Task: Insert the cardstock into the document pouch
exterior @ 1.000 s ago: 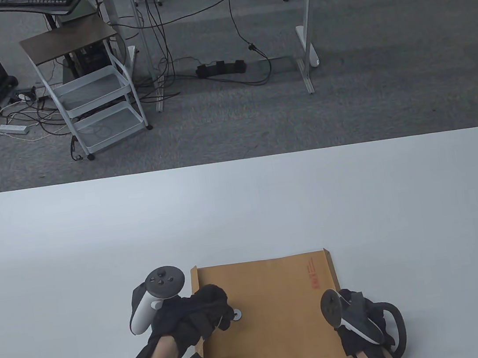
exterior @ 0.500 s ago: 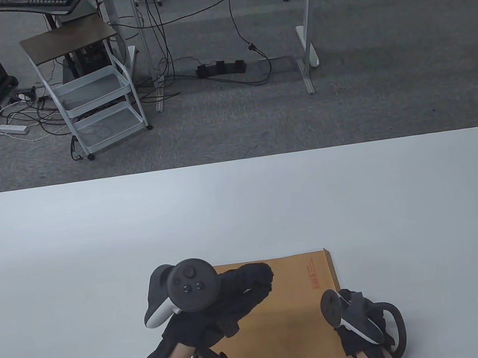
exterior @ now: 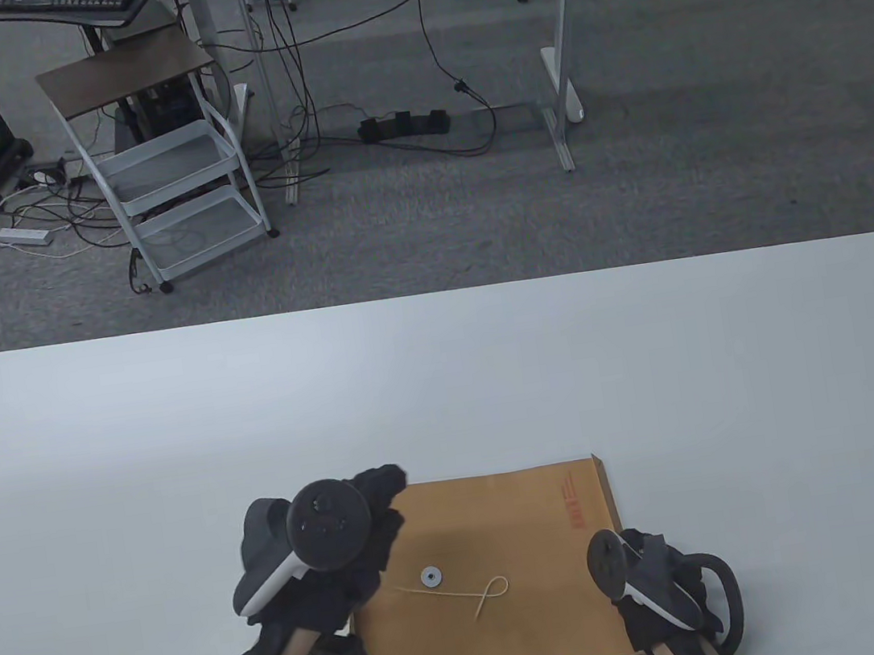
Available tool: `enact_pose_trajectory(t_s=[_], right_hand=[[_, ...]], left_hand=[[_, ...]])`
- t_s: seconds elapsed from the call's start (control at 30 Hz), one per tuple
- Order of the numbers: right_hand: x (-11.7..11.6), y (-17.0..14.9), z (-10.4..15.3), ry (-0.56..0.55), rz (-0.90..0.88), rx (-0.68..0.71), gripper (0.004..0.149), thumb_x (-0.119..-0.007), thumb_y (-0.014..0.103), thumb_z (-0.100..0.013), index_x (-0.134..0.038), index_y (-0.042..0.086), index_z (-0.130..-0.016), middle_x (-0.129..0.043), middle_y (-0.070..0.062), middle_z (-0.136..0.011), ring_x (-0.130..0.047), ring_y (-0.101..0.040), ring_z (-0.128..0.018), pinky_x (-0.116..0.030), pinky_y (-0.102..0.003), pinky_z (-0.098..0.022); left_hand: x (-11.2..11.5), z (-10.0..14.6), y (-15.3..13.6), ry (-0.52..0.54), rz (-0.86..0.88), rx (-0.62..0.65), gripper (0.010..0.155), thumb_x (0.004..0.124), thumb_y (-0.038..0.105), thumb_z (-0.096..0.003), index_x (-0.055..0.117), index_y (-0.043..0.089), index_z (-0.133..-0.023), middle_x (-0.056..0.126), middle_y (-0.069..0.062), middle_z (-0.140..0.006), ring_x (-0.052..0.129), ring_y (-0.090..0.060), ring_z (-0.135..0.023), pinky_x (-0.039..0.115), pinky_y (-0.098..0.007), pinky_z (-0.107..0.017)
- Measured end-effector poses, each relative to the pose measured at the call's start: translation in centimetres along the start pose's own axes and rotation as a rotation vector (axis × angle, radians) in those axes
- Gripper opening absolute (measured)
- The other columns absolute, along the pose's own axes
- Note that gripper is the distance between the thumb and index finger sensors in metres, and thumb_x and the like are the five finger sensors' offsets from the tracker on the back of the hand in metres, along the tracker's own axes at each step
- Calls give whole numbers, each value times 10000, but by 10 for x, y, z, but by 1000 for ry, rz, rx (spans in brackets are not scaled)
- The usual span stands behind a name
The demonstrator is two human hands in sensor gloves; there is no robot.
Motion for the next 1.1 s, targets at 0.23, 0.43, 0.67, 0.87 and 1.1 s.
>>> enact_pose_trajectory(t_s=[0.23, 0.43, 0.67, 0.87, 1.1], right_hand=[[0, 2, 0, 7, 22, -3, 197, -516, 94, -854, -631, -8, -977, -832, -110, -684, -926, -163, -448, -788, -409, -448], [0, 0, 0, 4, 5, -3, 196, -516, 92, -856, -636, -5, -976, -834, -110, -683, -926, -163, -447, -786, -410, -448], [0, 1, 0, 3, 15, -2, 206, -519, 102, -847, -639, -7, -976, -838, -112, -683, -930, -167, -448, -789, -413, -446], [24, 8, 12, -8, 7, 5, 635, -653, 440, -572, -582, 51, -1069, -756, -205, -958, -883, -377, -772, -727, -546, -575], [80, 107, 36, -58, -216, 483, 192, -582, 10, -952, -497, 88, -1106, -729, -129, -1024, -728, -448, -898, -607, -611, -646]], left_hand=[[89, -27, -86, -249, 266, 52, 604, 800, 369, -617, 579, 286, -1173, 199, -274, -1262, 182, -668, -1058, 260, -825, -631], [131, -32, -85, -304, 215, 99, 696, 761, 456, -612, 341, 416, -1166, 88, -294, -1226, 8, -622, -1002, 137, -784, -610], [144, -34, -69, -332, 7, 88, 717, 656, 551, -593, 224, 428, -1152, -16, -269, -1194, -26, -664, -959, 147, -812, -599], [147, -36, -70, -358, 3, 75, 706, 619, 558, -578, 190, 444, -1127, -61, -226, -1171, -72, -629, -947, 114, -796, -596], [148, -35, -70, -365, 7, 74, 706, 610, 558, -578, 179, 443, -1125, -74, -221, -1165, -89, -625, -941, 102, -794, -592]])
Point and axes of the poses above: the tracker on the back of each hand, its own y axis roughly to the thumb side, its own z axis roughly from the fingertips to the wrist, x = y × z, the point moved 1 cm from there along -z, roughly from the wrist to the fingertips
